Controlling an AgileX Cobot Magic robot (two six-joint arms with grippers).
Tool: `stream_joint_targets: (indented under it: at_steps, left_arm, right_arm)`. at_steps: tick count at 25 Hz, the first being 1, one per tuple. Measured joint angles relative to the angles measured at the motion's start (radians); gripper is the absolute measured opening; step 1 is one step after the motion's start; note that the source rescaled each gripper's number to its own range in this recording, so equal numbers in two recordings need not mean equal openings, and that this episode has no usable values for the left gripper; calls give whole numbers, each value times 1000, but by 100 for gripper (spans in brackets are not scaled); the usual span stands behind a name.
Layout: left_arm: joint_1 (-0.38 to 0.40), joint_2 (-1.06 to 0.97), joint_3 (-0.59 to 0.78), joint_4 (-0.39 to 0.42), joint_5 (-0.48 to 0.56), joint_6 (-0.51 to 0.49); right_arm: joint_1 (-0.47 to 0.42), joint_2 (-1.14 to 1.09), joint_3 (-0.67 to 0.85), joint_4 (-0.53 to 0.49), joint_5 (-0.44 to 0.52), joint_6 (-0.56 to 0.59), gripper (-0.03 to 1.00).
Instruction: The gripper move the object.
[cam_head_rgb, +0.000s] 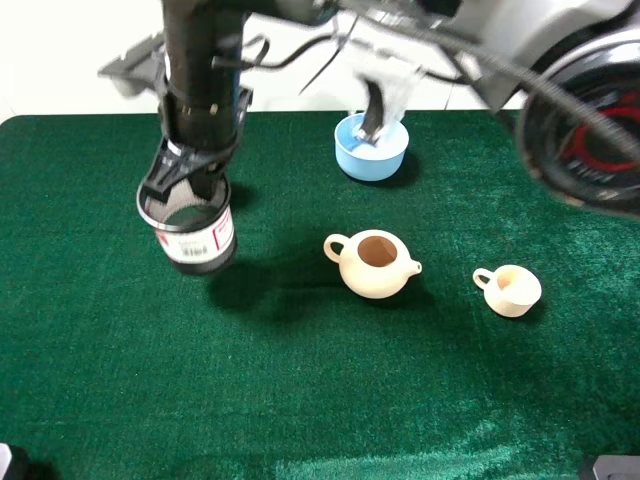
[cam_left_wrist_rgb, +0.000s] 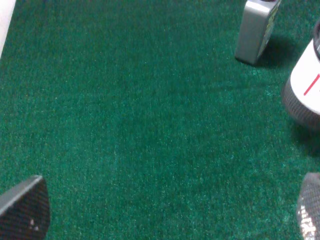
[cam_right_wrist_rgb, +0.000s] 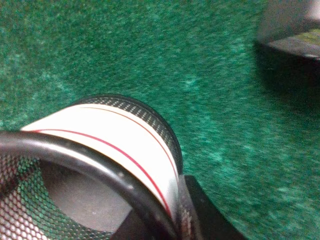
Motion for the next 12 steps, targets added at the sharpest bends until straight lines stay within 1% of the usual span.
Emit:
stream_joint_targets:
  at_steps: [5,9,12]
  left_arm:
    - [0,0,0,0,0,0]
    - [0,0,0,0,0,0]
    - [0,0,0,0,0,0]
  right_arm:
    - [-49,-92,26,-46,7,-1,0]
    - [-104,-184,110,-63,7,-1,0]
    - [-159,-261,217,-83,8,-1,0]
